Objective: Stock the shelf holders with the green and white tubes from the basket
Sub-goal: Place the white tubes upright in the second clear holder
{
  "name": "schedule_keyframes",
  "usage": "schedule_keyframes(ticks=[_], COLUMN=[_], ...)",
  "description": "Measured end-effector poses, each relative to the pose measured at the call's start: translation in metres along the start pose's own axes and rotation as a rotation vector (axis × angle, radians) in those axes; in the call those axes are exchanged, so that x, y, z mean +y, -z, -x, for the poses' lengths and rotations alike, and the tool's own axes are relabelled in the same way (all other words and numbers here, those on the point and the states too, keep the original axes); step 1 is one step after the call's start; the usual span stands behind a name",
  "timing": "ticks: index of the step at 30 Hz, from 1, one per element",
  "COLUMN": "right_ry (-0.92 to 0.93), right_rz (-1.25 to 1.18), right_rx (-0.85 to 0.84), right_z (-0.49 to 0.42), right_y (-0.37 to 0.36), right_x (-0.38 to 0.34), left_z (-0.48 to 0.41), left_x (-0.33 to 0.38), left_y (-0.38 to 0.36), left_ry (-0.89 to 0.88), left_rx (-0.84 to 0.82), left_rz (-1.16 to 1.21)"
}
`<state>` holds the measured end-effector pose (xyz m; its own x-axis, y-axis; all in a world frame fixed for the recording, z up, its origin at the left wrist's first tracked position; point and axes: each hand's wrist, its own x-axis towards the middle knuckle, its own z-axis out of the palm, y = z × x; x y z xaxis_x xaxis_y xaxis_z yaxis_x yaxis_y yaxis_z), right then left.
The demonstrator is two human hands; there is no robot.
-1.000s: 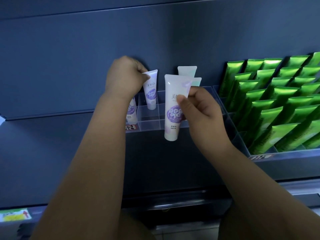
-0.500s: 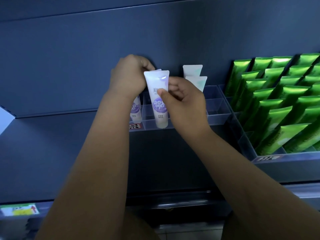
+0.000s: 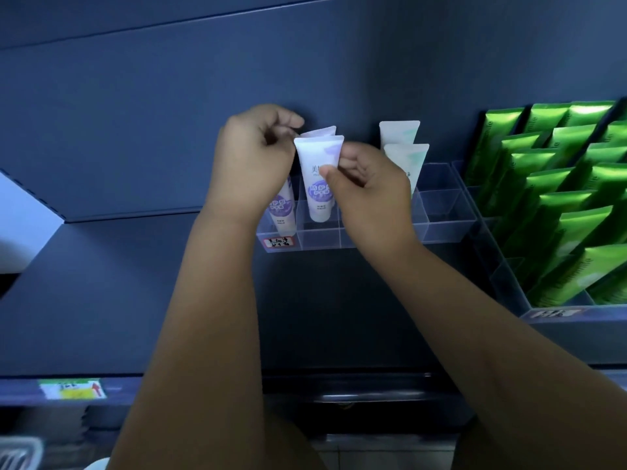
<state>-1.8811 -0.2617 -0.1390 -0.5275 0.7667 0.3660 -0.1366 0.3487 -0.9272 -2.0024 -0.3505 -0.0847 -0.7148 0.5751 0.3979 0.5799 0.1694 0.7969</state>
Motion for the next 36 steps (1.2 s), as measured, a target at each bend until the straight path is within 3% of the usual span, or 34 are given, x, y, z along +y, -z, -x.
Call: schedule_keyframes(ticks=[4,8,22,29,36], right_ry=[0.026,0.002,-0.050,-0.037,0.140], right_rz=[0.081,0.089,0.096,0.111,0.211], right_rx=[-0.030,-0.034,-0.055,-0.041,-0.026], right_z=[0.000,0.000,-0.006,-0.005,-0.005], right_y=[-0.002,-0.002,-0.004,-0.008,-0.002], right_x=[0.013,0.023,0.032,0.031,0.023], left_z=[0.009,0.016,0.019,0.016,0.022], left_x=[0.012,0.015,0.003,-0.002,-0.006], left_y=[0.015,0.016,-0.005,-0.008,-0.011], left_ry=[-0.017,0.001,-0.207,-0.210,-0.296], left_rx=[-0.206,-0.257,-0.013,0.015,0.036], left_rz=[-0.121,-0.217,-0.671,-0.670,-0.527])
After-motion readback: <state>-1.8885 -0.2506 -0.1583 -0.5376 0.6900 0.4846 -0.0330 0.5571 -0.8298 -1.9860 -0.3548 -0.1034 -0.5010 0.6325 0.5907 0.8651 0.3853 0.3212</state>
